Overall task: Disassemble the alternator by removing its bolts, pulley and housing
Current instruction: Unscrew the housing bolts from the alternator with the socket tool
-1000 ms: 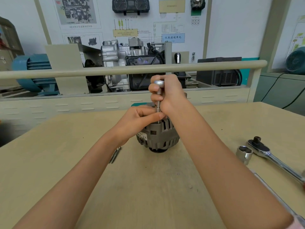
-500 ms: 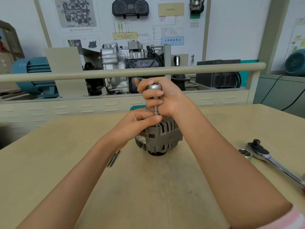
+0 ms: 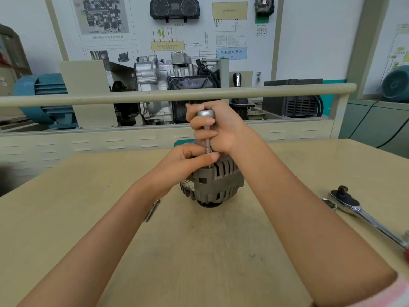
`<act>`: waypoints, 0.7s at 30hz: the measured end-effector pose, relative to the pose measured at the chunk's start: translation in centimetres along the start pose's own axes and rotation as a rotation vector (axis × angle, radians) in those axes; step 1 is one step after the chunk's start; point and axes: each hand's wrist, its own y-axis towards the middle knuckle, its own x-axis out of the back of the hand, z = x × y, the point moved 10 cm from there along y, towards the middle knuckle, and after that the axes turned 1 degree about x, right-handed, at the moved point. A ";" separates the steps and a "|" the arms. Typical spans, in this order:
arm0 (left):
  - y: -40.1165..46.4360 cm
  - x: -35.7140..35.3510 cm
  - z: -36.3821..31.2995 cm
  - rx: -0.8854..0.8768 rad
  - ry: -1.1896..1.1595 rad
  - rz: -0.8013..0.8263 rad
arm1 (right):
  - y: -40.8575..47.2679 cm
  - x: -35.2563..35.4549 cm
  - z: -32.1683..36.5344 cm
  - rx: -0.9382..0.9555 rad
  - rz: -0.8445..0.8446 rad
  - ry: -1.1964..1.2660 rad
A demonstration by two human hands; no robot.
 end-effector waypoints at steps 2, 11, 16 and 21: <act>0.0 0.0 0.0 -0.003 0.002 0.015 | -0.1 -0.5 -0.7 -0.083 0.090 0.098; 0.0 0.4 -0.1 -0.037 0.031 -0.021 | -2.8 2.7 2.8 0.562 -0.505 -0.052; 0.2 0.5 0.3 -0.021 0.014 -0.076 | -2.9 3.3 2.9 0.536 -0.544 -0.048; 0.2 0.3 0.4 -0.025 -0.042 -0.029 | 0.0 0.3 0.1 0.045 -0.102 -0.109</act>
